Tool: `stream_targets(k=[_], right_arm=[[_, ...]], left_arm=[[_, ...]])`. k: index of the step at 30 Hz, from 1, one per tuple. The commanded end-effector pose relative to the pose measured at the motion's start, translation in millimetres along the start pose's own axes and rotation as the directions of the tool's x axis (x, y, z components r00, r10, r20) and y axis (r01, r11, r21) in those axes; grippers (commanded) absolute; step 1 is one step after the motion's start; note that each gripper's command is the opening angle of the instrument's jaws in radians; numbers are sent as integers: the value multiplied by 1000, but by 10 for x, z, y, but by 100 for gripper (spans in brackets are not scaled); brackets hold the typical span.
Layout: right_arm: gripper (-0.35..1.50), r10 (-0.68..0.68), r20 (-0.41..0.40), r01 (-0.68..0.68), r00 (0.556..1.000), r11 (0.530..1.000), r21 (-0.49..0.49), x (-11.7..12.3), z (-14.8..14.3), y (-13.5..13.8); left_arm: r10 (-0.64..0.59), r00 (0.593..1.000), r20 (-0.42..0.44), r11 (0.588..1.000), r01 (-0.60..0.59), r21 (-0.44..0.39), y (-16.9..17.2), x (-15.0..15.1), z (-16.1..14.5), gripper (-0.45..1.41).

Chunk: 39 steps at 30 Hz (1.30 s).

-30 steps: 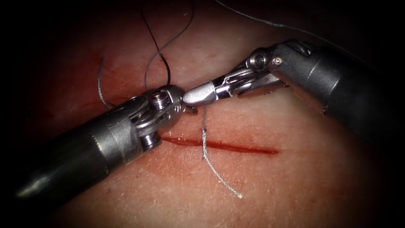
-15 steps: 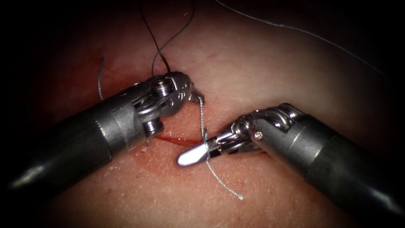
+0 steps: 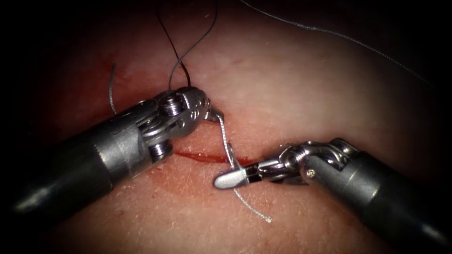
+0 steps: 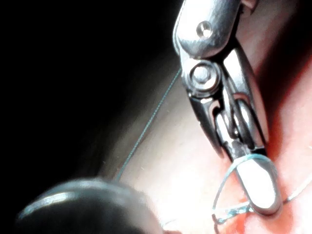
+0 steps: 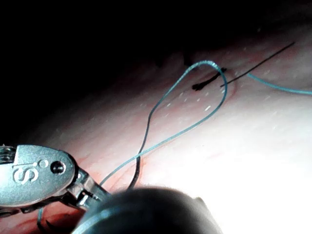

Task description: Wound Closure

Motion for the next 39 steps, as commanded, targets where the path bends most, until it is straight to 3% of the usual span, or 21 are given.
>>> stream_targets(k=[1, 8, 13, 19, 28, 39], right_arm=[[-35, -9, 54, 11, 998, 999, -43, 15, -2, -8], [-35, 13, 222, 31, 975, 981, -192, 19, -4, -16], [-35, 40, 414, 87, 909, 955, -285, 23, -7, -44], [-35, 69, 533, 155, 843, 919, -364, 34, -6, -74], [-35, 54, 577, 226, 815, 887, -403, 44, -11, -81], [-35, 53, 591, 302, 805, 820, -486, 56, -27, -60]], left_arm=[[-1, 1000, 10, 1000, 1, -8, 5, -11, -7, -45], [-8, 1000, 14, 1000, 8, -19, 7, -21, -7, -45], [-12, 1000, 8, 1000, 12, -29, 10, -26, -7, -45], [-16, 1000, 4, 999, 16, -36, 10, -29, -5, -45], [-4, 1000, -4, 999, 4, -47, 7, -28, -4, -45], [8, 1000, -15, 998, -9, -64, 6, -27, -3, -45]])
